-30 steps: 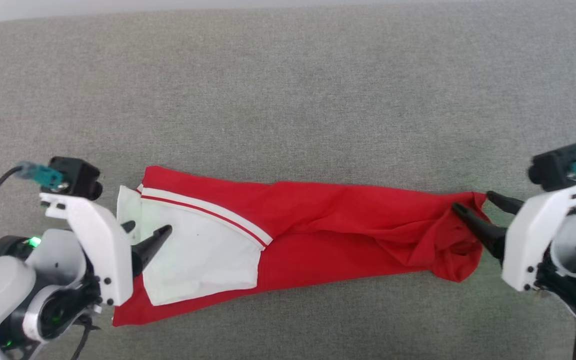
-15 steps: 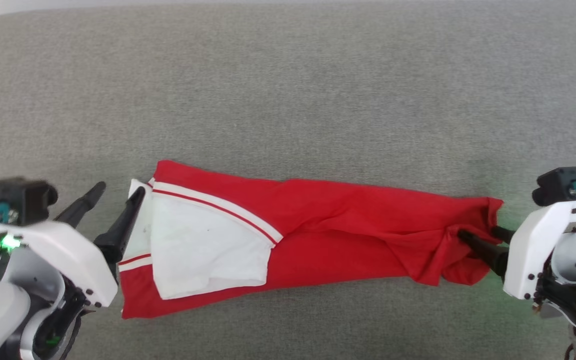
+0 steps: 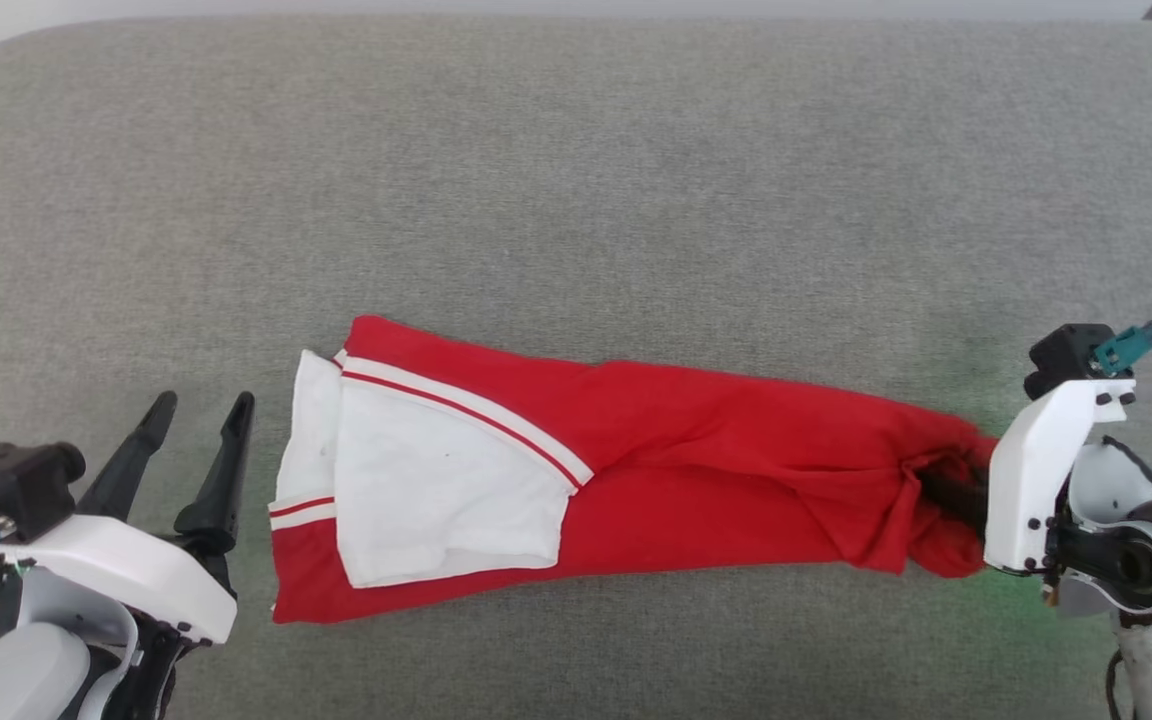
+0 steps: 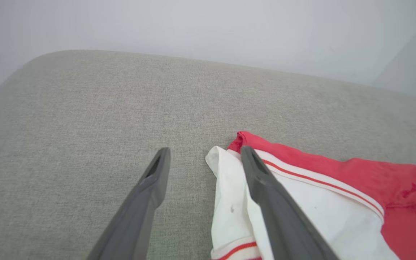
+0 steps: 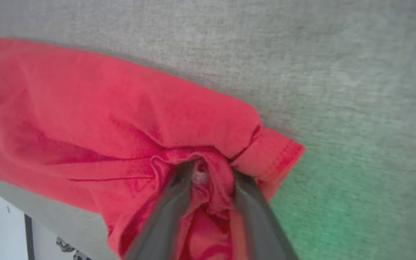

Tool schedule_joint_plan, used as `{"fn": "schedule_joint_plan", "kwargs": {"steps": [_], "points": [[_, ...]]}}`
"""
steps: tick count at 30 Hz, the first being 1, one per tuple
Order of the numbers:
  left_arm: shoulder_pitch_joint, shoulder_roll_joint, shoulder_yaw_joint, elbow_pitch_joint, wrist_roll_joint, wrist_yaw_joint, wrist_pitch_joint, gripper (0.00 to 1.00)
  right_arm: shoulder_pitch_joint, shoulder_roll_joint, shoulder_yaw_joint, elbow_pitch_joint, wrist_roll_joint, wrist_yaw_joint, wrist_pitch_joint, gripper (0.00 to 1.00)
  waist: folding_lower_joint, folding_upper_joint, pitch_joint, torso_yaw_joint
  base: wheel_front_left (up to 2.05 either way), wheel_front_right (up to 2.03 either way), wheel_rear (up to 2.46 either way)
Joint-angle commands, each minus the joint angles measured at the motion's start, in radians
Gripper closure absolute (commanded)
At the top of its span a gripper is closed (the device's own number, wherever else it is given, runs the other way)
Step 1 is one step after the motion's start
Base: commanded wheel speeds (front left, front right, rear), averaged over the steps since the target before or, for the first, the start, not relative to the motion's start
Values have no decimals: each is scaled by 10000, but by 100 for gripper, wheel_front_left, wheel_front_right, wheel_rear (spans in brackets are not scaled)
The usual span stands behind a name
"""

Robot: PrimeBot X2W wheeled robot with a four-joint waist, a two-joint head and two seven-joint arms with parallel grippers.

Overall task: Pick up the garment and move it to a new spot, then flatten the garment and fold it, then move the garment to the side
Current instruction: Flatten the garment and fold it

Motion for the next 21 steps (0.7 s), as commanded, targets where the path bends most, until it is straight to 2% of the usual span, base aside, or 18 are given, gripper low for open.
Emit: {"fn": "schedule_joint_plan", "kwargs": {"steps": [1,3,11,21], "points": [[204,-139,176,50,100,-80,-79,0,197,302,253,344,201,3,96,100,0,-1,-43,48,0,0,0],[357,-476,769,14,480,-159,-91,0,-6,162,13,327,427,2,21,100,0,-1,-93,102,0,0,0],[2032,-2322,3469,-62,2117,-1264,-91,0,-265,-690,-1232,216,524,-1,100,100,0,-1,-301,145,0,0,0],[3045,-4111,5617,305,3614,-2753,-91,0,-397,-1574,-3178,813,-362,-1,-25,100,0,-1,-459,19,0,0,0]]}}
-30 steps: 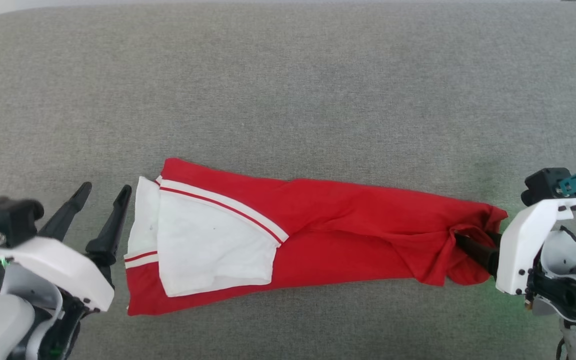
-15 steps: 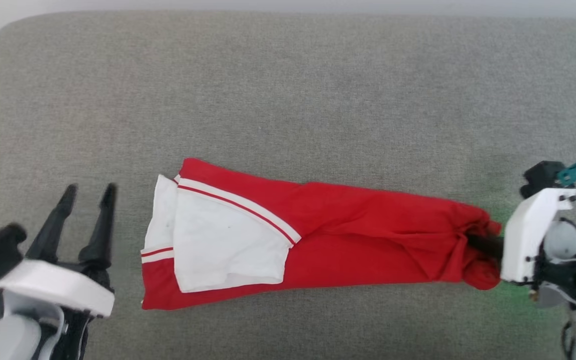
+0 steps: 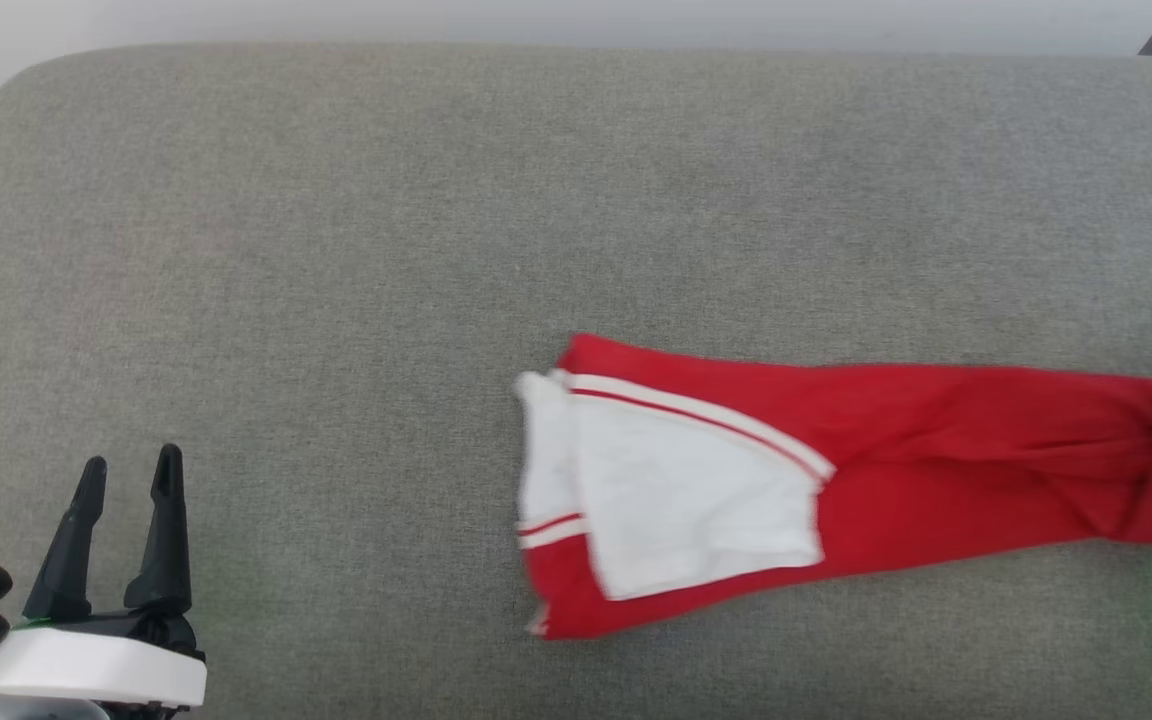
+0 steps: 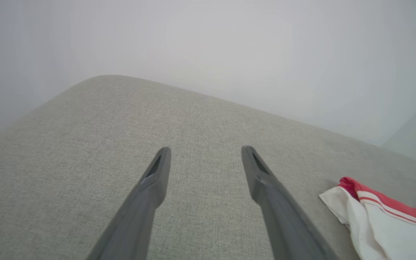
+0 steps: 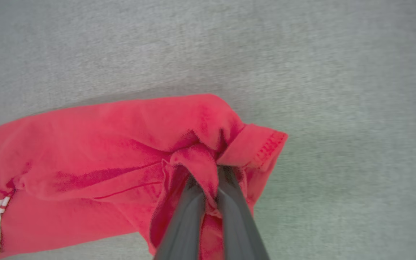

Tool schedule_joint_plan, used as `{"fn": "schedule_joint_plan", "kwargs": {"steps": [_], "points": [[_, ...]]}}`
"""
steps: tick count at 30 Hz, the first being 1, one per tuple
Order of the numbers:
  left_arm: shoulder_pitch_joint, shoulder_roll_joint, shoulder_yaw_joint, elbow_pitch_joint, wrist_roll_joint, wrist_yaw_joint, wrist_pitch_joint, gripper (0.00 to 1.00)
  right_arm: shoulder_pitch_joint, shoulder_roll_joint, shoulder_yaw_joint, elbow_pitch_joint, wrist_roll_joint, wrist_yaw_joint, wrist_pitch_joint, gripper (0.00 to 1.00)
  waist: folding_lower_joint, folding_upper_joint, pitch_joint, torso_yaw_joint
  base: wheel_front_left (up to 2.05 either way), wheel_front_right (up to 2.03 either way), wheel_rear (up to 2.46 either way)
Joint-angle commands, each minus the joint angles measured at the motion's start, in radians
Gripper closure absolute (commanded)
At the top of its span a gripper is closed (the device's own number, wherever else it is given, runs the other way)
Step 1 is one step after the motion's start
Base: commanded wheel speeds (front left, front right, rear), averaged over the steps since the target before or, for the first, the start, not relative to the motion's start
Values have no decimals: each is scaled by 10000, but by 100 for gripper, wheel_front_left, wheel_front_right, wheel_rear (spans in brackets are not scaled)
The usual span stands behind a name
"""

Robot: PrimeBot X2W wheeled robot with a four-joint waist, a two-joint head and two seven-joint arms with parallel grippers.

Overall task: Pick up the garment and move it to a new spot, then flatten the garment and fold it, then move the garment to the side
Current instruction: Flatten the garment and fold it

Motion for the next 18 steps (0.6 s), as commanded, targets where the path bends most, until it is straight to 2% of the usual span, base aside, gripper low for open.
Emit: {"fn": "schedule_joint_plan", "kwargs": {"steps": [1,6,9,12,18], "points": [[107,-171,208,76,195,-191,-46,0,-114,-141,-185,146,-218,-7,-137,100,0,0,-25,-38,0,0,0],[149,-737,799,276,678,-588,-45,0,-335,-355,-557,699,-818,-7,-478,100,0,0,-159,-138,0,0,0],[145,-1098,966,357,801,-758,-45,0,-283,-201,-435,553,-580,-5,-396,100,0,0,-273,-175,0,0,0],[183,-1275,1039,477,979,-852,-47,0,27,-26,-174,-168,-124,-5,-177,100,0,0,-376,-198,0,0,0],[206,-1503,1073,547,1148,-920,-46,0,877,644,858,-2590,838,-4,391,100,0,0,-548,-110,0,0,0]]}}
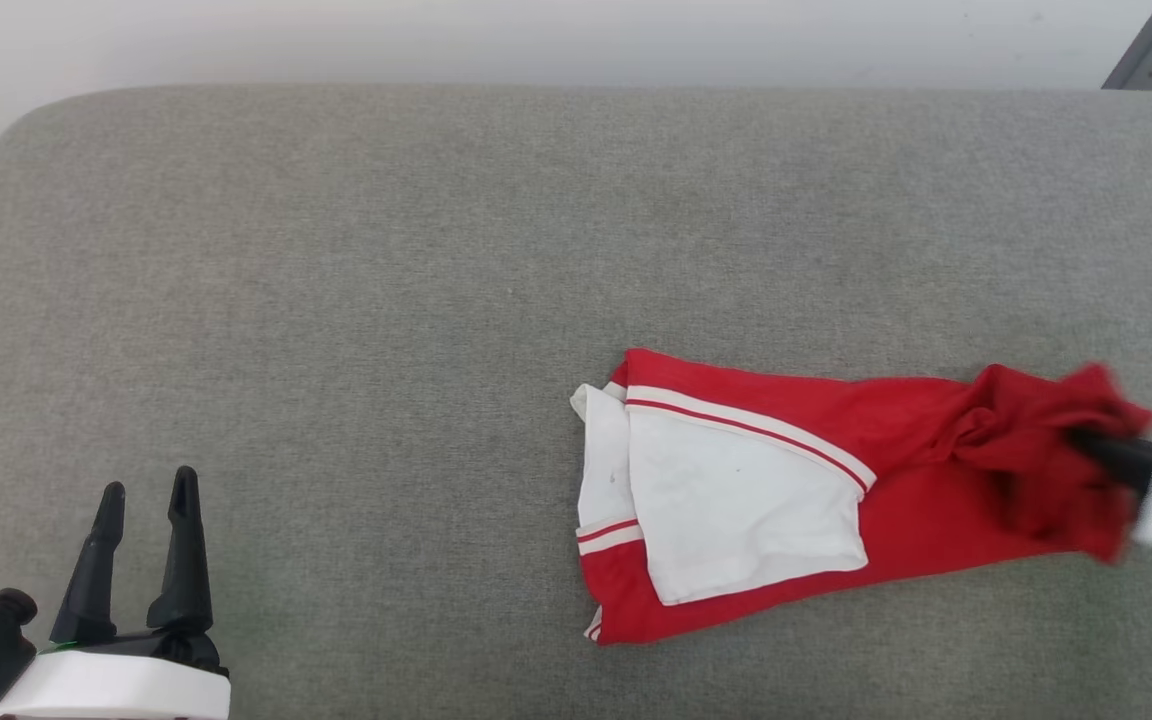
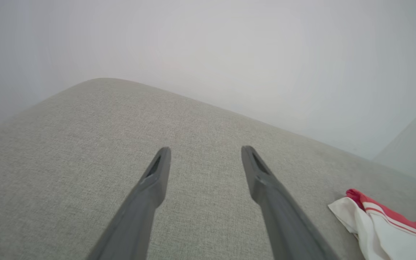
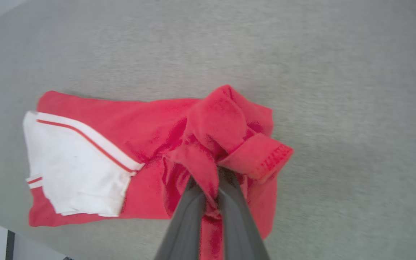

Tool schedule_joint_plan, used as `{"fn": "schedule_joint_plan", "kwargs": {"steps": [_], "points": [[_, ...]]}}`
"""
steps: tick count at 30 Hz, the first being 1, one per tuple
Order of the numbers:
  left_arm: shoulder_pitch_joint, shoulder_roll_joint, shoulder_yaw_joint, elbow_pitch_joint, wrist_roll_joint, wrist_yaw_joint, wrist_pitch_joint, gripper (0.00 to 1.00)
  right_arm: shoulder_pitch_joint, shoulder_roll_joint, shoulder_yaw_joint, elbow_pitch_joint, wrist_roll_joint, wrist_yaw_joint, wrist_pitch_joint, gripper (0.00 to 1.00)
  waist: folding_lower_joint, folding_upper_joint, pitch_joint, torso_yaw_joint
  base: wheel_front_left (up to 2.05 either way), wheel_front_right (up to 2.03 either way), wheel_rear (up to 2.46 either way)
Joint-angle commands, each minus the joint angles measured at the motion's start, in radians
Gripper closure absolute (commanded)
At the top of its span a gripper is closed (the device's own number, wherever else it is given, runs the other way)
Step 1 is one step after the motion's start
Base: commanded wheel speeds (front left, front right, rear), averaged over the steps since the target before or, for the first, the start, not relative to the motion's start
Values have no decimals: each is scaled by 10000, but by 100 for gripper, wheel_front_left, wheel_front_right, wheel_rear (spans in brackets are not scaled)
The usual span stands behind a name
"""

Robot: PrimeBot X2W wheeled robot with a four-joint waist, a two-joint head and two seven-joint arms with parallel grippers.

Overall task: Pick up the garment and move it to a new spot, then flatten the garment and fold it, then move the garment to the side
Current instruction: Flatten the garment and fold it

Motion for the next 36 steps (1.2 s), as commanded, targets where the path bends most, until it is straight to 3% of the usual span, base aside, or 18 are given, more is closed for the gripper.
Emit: {"fn": "schedule_joint_plan", "kwargs": {"steps": [1,8,21,22,23,24,25,36], "points": [[60,-29,39,-18,85,-53,-46,0,169,254,413,-582,172,0,107,100,0,0,-33,62,0,0,0],[-182,-47,-383,-21,11,-56,-46,0,110,989,2366,-1723,250,0,265,100,0,0,-88,454,0,0,0],[-576,-25,-1031,132,-390,-61,-45,0,-1042,1667,4829,179,1,0,-640,98,0,0,-127,1288,0,0,0],[-570,-35,-1001,149,-422,-61,-46,0,-1137,1668,4912,353,-17,0,-770,72,0,0,-137,1313,0,0,0],[-560,-41,-985,160,-448,-61,-46,0,-1218,1681,4994,505,-37,0,-914,61,0,0,-150,1329,0,0,0],[-542,-42,-990,149,-482,-61,-46,0,-1290,1697,5080,605,6,0,-1039,13,0,0,-162,1332,0,0,0],[-511,-31,-985,141,-497,-61,-46,0,-1340,1704,5125,706,70,0,-1103,0,0,0,-174,1326,0,0,0],[-209,66,-618,47,-572,-62,-47,0,-1466,1213,4736,-114,884,-2,-1488,0,0,0,-324,673,0,0,0]]}}
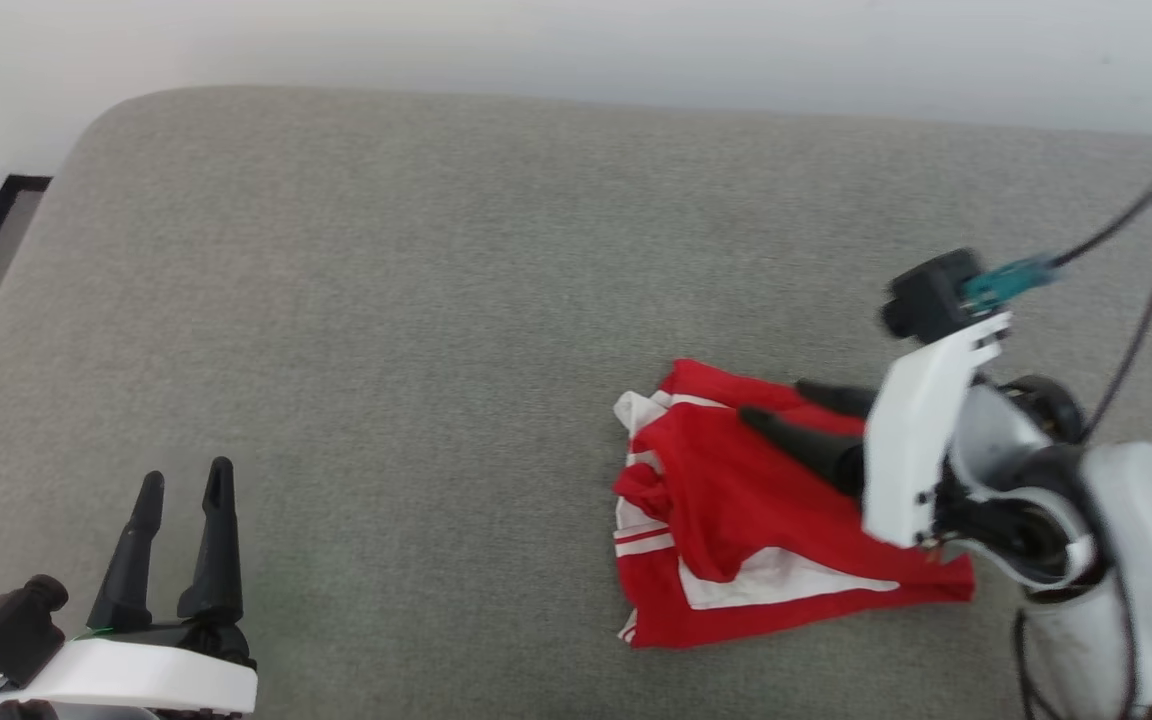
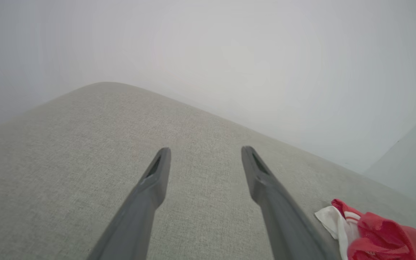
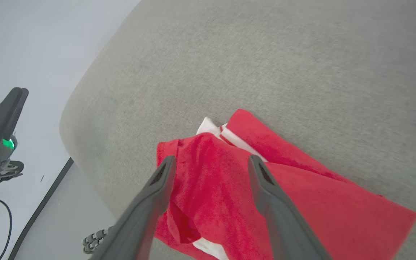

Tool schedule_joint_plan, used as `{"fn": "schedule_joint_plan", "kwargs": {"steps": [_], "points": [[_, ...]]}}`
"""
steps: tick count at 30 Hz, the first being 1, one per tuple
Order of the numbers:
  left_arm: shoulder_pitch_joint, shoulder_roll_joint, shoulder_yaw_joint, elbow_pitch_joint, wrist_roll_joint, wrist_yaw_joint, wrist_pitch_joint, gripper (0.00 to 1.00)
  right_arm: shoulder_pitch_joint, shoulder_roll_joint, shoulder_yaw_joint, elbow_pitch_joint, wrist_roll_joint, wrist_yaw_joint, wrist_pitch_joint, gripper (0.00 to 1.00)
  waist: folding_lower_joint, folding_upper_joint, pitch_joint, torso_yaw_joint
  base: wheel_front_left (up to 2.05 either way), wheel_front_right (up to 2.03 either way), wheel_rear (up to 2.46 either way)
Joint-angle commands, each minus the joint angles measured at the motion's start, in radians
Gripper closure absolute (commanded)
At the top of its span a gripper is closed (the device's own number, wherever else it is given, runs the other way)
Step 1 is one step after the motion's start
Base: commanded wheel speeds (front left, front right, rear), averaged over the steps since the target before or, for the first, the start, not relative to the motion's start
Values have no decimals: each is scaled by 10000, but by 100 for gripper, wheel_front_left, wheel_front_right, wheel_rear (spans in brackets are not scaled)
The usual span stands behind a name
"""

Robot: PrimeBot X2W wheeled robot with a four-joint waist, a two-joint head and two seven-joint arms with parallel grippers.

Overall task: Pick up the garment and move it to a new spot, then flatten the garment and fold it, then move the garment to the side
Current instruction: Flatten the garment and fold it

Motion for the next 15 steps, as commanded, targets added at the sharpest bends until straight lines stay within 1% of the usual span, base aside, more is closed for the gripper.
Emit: {"fn": "schedule_joint_plan", "kwargs": {"steps": [1,8,11,15], "points": [[8,64,3,-45,0,-31,-43,0,95,-104,-166,-110,7,-2,-142,0,0,-1,-44,-157,0,0,0],[174,139,216,-105,138,-32,-43,0,562,-572,-1097,-575,-94,-4,-1286,0,0,-1,-200,-713,0,0,0],[286,184,324,-140,176,-32,-43,0,864,-745,-1381,-707,-170,-2,-2088,0,0,-1,-309,-936,0,0,0],[418,222,510,-198,199,-32,-43,0,1365,-1075,-1508,-696,-309,-2,-3503,0,0,-1,-514,-1204,0,0,0]]}}
